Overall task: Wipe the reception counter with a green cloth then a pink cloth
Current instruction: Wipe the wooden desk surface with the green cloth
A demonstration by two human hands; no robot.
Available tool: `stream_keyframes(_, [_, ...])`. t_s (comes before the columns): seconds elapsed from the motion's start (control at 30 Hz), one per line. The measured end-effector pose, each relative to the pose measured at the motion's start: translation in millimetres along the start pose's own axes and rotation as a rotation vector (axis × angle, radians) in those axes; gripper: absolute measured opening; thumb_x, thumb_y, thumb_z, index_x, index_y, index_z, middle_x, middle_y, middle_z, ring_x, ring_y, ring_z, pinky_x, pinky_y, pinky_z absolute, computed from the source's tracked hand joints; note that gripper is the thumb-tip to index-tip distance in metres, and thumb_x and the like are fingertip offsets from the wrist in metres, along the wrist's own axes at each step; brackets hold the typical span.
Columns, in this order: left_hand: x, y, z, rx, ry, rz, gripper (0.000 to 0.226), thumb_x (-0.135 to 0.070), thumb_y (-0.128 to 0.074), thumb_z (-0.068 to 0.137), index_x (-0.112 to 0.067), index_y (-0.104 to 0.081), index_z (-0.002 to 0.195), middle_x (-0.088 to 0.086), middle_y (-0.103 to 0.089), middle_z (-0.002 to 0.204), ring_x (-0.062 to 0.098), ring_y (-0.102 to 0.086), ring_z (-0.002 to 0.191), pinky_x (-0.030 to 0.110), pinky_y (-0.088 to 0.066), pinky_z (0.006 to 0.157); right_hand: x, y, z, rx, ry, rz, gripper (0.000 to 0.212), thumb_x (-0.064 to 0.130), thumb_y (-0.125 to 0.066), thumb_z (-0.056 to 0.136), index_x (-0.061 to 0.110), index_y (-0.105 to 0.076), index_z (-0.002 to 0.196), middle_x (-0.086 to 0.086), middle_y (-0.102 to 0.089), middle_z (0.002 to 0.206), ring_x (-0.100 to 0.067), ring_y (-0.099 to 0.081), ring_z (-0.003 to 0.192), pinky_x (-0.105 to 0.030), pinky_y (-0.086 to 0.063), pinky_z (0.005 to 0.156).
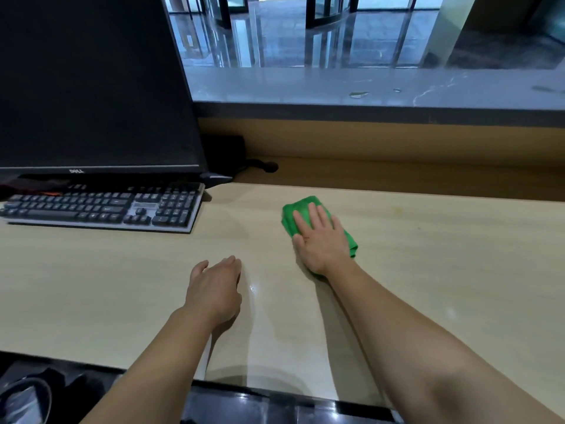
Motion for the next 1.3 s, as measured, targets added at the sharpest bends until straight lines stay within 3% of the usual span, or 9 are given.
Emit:
stream_keyframes(0.13, [10,-7,-26,-0.009,0.025,-0.021,0.048,-0.002,-0.043,0.077,-0.018,-0.048,0.122,-0.003,-0.047,0.138,0.010,-0.048,0.125,0.034,-0.004,0.117,57,-14,-45,0.011,0.162,-0.011,0.055,0.046,-0.012,0.104,0.033,0.009,0.154,-0.006,0.021,0.160,-0.022,0.019,0.148,-0.043,0.008,0.120])
stream_keyframes(0.27, [21,-15,-53,0.007,0.070,-0.012,0.047,-0.008,-0.045,0.080,-0.020,-0.047,0.125,-0.004,-0.045,0.142,0.008,-0.042,0.132,0.035,-0.004,0.117,111,-30,-97,0.008,0.200,0.018,0.056,0.044,-0.012,0.104,0.030,0.009,0.154,-0.008,0.024,0.158,-0.024,0.023,0.147,-0.045,0.012,0.119])
stream_keyframes(0.43, [27,-26,-82,0.063,0.068,0.033,0.055,-0.023,-0.055,0.083,-0.022,-0.042,0.136,-0.004,-0.038,0.146,0.008,-0.031,0.140,0.036,-0.005,0.118,149,-54,-146,-0.035,0.134,0.098,0.069,0.042,0.000,0.091,0.023,-0.012,0.156,-0.015,0.005,0.162,-0.030,0.006,0.150,-0.047,0.012,0.115])
stream_keyframes(0.57, [19,-30,-100,0.066,0.046,0.051,0.061,-0.011,-0.041,0.089,-0.019,-0.025,0.148,-0.003,-0.027,0.153,0.011,-0.015,0.146,0.039,-0.004,0.118,106,-54,-169,-0.050,0.099,0.097,0.077,0.045,0.008,0.083,0.026,-0.004,0.156,-0.010,0.010,0.162,-0.026,0.011,0.150,-0.044,0.013,0.116])
stream_keyframes(0.77, [-9,-33,-102,0.078,0.003,0.033,0.072,-0.009,-0.041,0.088,-0.021,-0.012,0.152,-0.004,-0.013,0.159,0.011,-0.006,0.148,0.043,0.000,0.118,-18,-36,-190,-0.110,-0.201,0.054,0.086,0.050,0.017,0.074,0.030,0.000,0.156,-0.006,0.008,0.164,-0.019,0.009,0.151,-0.041,0.002,0.120])
stream_keyframes(0.9, [-18,-34,-96,0.087,-0.020,0.035,0.078,-0.009,-0.047,0.086,-0.021,-0.008,0.153,-0.004,-0.008,0.160,0.012,-0.003,0.149,0.044,0.001,0.118,-74,-27,-192,-0.120,-0.410,0.064,0.063,0.047,-0.005,0.096,0.029,0.000,0.157,-0.008,0.006,0.164,-0.021,0.006,0.151,-0.042,-0.001,0.121])
stream_keyframes(1.07, [-22,-26,-91,0.109,-0.015,0.020,0.089,-0.008,-0.054,0.082,-0.021,-0.004,0.154,-0.003,0.001,0.162,0.013,0.001,0.149,0.043,0.003,0.118,-50,-29,-181,-0.109,-0.586,0.135,0.060,0.040,-0.015,0.103,0.023,0.008,0.156,-0.013,0.013,0.162,-0.027,0.012,0.150,-0.046,0.004,0.121])
stream_keyframes(1.13, [-21,-23,-87,0.108,-0.006,0.005,0.089,-0.005,-0.051,0.081,-0.021,-0.004,0.154,-0.003,0.002,0.162,0.013,0.002,0.149,0.043,0.004,0.119,-19,-30,-169,-0.101,-0.540,0.146,0.060,0.039,-0.013,0.103,0.022,0.012,0.155,-0.014,0.017,0.161,-0.029,0.015,0.149,-0.048,0.006,0.120])
stream_keyframes(1.3, [-18,-13,-62,0.098,-0.002,-0.028,0.083,-0.002,-0.043,0.083,-0.023,-0.005,0.154,-0.003,0.000,0.162,0.013,0.002,0.149,0.042,0.003,0.119,66,-33,-126,-0.035,-0.101,0.098,0.059,0.040,-0.014,0.104,0.024,0.013,0.154,-0.011,0.023,0.159,-0.028,0.021,0.147,-0.049,0.009,0.119])
Point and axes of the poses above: each hand's wrist, its own z-axis towards the middle knuckle, its own y-axis out of the back of the hand, x = y × z, the point moved 4 cm from there along z, towards the middle knuckle
